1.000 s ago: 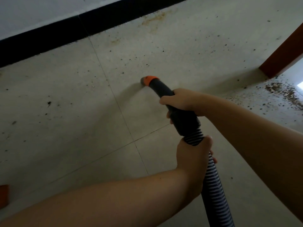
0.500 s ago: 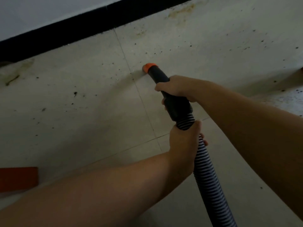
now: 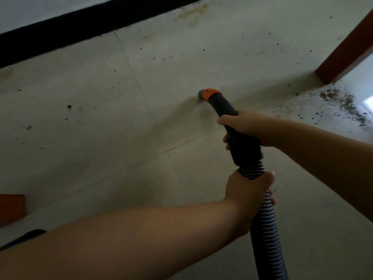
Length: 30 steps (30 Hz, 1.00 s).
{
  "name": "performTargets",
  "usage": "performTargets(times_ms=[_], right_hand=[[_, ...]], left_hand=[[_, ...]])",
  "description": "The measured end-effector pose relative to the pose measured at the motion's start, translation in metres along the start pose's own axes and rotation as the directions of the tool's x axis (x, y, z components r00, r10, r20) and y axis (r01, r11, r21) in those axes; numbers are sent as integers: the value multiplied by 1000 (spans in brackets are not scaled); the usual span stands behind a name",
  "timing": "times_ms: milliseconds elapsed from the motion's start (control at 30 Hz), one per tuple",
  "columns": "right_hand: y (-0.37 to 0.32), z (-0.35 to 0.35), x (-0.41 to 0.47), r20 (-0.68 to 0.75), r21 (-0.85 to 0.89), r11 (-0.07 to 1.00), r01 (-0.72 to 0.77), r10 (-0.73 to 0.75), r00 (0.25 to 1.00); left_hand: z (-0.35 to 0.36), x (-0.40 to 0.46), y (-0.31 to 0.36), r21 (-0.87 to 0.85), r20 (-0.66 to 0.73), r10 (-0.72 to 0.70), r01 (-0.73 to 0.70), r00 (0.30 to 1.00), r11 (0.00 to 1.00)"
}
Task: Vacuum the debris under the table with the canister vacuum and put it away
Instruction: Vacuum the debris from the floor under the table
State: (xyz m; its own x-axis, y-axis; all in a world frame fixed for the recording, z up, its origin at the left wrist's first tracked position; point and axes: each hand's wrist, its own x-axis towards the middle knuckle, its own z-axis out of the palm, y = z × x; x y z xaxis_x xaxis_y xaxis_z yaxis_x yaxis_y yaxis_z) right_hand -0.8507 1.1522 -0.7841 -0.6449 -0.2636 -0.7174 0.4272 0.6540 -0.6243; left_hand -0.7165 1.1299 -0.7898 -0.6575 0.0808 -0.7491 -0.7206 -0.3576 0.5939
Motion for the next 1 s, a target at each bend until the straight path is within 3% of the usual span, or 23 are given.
performTargets(times_ms=[167, 400, 567, 833, 1000], right_hand=[[46, -34, -21, -262, 183, 980, -76, 123, 957], [94, -76, -56, -382, 401, 905, -138, 303, 873], [115, -92, -61, -424, 514, 842, -165, 416, 804], [63, -26, -34, -343, 421, 905, -63, 223, 912], [71, -10, -45, -335, 436, 892, -120, 285, 898]], left_hand=[[28, -5, -7, 175, 99, -77, 59, 992, 983], [68, -7, -15, 383, 237, -156, 56, 959, 922], [79, -3, -8, 531, 262, -273, 98, 926, 842], [15, -4, 6, 464, 133, -277, 188, 951, 866], [0, -16, 0, 490, 166, -349, 230, 922, 841]])
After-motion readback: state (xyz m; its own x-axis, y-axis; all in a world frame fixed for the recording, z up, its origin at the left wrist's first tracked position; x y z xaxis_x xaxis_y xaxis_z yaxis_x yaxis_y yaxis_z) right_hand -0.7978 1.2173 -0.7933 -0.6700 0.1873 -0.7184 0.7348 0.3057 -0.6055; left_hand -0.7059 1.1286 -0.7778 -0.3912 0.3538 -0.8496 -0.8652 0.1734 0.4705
